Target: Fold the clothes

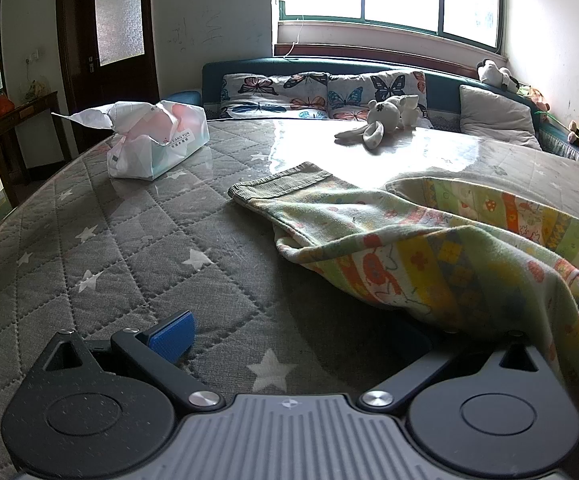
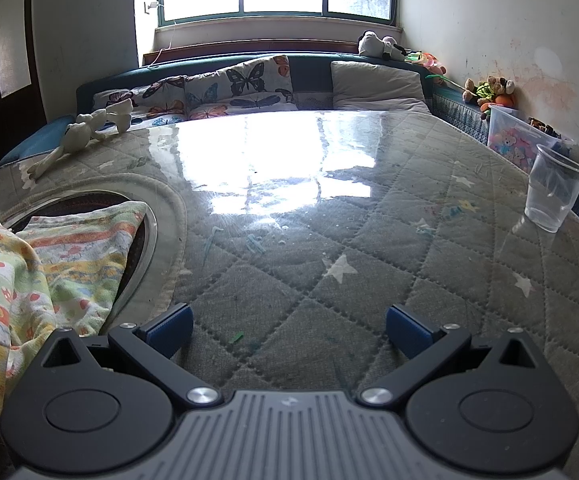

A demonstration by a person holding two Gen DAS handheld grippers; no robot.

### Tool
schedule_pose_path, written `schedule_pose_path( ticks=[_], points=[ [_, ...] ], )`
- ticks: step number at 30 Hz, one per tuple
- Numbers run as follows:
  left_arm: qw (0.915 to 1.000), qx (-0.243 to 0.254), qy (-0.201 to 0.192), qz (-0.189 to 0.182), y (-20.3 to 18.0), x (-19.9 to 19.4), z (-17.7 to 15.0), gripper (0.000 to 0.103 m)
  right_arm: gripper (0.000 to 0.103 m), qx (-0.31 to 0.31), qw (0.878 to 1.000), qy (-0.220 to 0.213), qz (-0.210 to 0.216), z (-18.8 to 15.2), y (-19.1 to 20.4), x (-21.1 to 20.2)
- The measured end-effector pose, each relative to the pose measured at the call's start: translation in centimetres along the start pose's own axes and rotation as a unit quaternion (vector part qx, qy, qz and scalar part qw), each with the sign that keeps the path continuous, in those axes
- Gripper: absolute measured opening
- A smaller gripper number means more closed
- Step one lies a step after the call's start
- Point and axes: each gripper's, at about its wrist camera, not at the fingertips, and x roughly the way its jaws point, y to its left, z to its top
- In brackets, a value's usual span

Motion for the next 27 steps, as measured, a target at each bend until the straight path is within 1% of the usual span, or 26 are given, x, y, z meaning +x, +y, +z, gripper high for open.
schedule_pose_path(
  ticks=[4,7,11,14,16,19,23,27],
  points=[
    [1.0,-0.005,0.005,0.0,-0.3,-0.2,0.1,0.103,0.103,0.002,1.0,-0.001,0.002,0.0,-0.2,-0.2],
    [0.9999,-0.008,0.007,0.001,-0.3,-0.5,-0.1,0.103,0.103,-0.002,1.0,0.006,0.003,0.1,0.1,-0.2],
    [0.9999,-0.009,0.007,0.003,-0.8,-1.2,-0.7,0.103,0.103,-0.011,1.0,0.009,0.015,-0.8,0.3,-1.4],
    [1.0,-0.002,0.008,0.003,-1.6,-2.2,-1.2,0.103,0.103,-0.011,1.0,0.01,0.017,-1.4,0.5,-2.4],
    [1.0,0.005,0.008,-0.003,-1.9,-2.8,-1.7,0.103,0.103,-0.014,1.0,0.013,0.023,-1.7,0.5,-3.0],
    [0.9999,0.014,0.005,0.001,-2.6,-3.8,-2.3,0.103,0.103,-0.011,0.999,0.014,0.034,-2.1,0.7,-4.2],
    [0.9997,0.02,0.01,0.0,-3.3,-5.0,-2.9,0.103,0.103,-0.006,0.999,0.01,0.05,-2.7,0.9,-5.9],
    [0.9994,0.031,0.015,-0.005,-4.0,-6.1,-3.5,0.103,0.103,-0.015,0.998,0.004,0.054,-3.1,1.7,-7.4]
  ],
)
